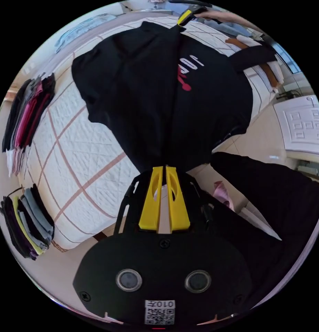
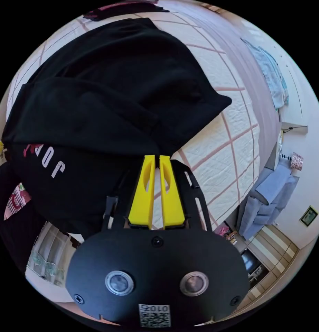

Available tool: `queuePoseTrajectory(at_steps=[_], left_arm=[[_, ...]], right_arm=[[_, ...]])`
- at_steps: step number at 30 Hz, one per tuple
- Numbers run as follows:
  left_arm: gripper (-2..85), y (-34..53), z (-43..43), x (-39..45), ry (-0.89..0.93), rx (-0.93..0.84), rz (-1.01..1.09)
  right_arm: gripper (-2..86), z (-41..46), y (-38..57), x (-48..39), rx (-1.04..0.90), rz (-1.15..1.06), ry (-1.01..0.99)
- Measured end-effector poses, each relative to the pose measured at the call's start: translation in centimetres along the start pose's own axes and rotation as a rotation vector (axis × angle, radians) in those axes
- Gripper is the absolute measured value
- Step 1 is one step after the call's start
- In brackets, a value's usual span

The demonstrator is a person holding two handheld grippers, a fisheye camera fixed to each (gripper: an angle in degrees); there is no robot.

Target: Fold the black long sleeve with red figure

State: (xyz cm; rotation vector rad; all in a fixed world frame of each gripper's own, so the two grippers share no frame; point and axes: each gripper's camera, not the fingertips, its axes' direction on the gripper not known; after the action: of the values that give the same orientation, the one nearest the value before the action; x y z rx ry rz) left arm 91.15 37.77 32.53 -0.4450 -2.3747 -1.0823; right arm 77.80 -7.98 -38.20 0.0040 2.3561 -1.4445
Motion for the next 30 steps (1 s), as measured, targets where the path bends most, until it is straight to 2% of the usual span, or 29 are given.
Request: queuePoseTrajectory(at_steps=[2,4,6,9,10,12,14,16,18,23,26,29,30], left_arm=[[1.8,-0.3,1.0,-0.1,0.057,-0.075,0.062],[2.8,-0.2,0.4,-0.9,0.099,-0.067,0.094],[4.3,0.4,-3.4,-4.3,0.047,0.106,0.009],[7.6,-0.6,-6.5,-10.8,0.033,0.262,-0.023],[8.3,-1.0,-6.8,-12.3,0.046,0.291,-0.015],[10.3,-3.1,-7.0,-17.7,0.118,0.365,0.134],[11.5,-5.0,-6.4,-21.5,0.176,0.357,0.215],[12.6,-6.8,-5.6,-24.8,0.33,0.312,0.283],[13.2,-8.3,-5.1,-27.2,0.373,0.302,0.35],[12.7,-11.0,-3.7,-28.9,0.503,0.221,0.484],[11.6,-11.9,-2.7,-30.5,0.521,0.17,0.48],[10.0,-12.3,-2.7,-32.0,0.673,0.151,0.502],[9.1,-12.4,-2.1,-31.9,0.755,0.077,0.543]], right_arm=[[3.9,0.5,-0.2,-0.5,-0.004,0.019,-0.003],[4.0,-0.9,0.0,-0.5,0.045,0.018,0.019],[4.1,-2.6,0.6,-0.4,0.098,-0.009,0.047],[4.1,-4.7,1.3,-0.4,0.144,-0.063,0.076],[4.1,-5.1,1.4,-0.5,0.147,-0.079,0.082],[4.1,-5.5,1.4,-0.7,0.153,-0.095,0.086],[4.2,-5.7,1.3,-1.0,0.149,-0.106,0.097],[4.2,-6.1,1.1,-1.1,0.155,-0.103,0.111],[4.2,-6.5,0.9,-1.1,0.162,-0.094,0.111],[4.2,-7.4,0.6,-1.1,0.159,-0.085,0.124],[4.2,-8.4,0.7,-1.1,0.152,-0.113,0.144],[4.1,-9.3,0.9,-0.8,0.148,-0.131,0.151],[4.1,-9.7,0.9,-0.6,0.148,-0.135,0.154]])
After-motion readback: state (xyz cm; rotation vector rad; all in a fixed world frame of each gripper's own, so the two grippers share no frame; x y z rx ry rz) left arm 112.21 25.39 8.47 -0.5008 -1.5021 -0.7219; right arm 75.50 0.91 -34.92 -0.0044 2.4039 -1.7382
